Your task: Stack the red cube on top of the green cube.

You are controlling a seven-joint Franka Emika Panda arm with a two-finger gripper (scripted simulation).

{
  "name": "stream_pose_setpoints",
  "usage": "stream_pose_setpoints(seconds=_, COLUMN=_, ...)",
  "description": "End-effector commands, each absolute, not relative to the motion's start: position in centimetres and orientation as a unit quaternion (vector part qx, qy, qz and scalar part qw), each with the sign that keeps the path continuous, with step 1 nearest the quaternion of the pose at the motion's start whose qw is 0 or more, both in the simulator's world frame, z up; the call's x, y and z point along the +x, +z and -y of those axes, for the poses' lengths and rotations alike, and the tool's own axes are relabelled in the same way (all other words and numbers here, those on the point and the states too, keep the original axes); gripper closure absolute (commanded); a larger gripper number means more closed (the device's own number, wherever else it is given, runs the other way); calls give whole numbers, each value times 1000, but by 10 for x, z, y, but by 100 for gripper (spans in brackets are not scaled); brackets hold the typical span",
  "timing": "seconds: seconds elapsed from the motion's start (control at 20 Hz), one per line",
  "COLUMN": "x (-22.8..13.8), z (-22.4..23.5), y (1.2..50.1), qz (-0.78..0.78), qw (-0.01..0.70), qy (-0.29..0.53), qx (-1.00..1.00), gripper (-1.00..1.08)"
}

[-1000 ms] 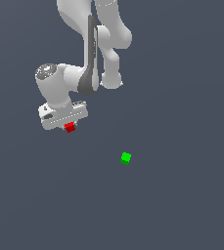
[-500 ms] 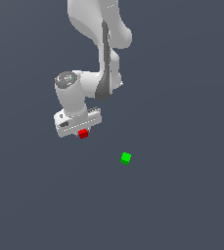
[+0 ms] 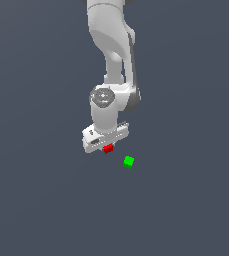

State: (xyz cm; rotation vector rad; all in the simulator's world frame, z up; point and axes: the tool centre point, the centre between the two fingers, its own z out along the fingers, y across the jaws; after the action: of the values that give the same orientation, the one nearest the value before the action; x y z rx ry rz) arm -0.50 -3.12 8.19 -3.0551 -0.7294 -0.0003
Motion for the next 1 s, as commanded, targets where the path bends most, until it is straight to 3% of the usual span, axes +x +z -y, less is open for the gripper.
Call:
stream_pose_setpoints(seconds=0.0, x=7, z=6, y=77, qz=231, qw=0, qy=0, qx=-973, gripper=108)
stream_pose_setpoints(seconds=0.4, x=34, z=-48, y=66, qz=231, qw=0, qy=0, qx=-973, gripper=108)
stream_pose_setpoints(seconds=0.85, x=44, z=-66, y=63, qz=231, qw=0, qy=0, qx=-973, gripper=108)
stream_pose_setpoints(seconds=0.9, x=44, z=-66, y=63, qz=231, qw=0, qy=0, qx=-973, gripper=-92)
stream_pose_setpoints(seconds=0.95, x=44, z=-66, y=63, qz=231, qw=0, qy=0, qx=-973, gripper=-92)
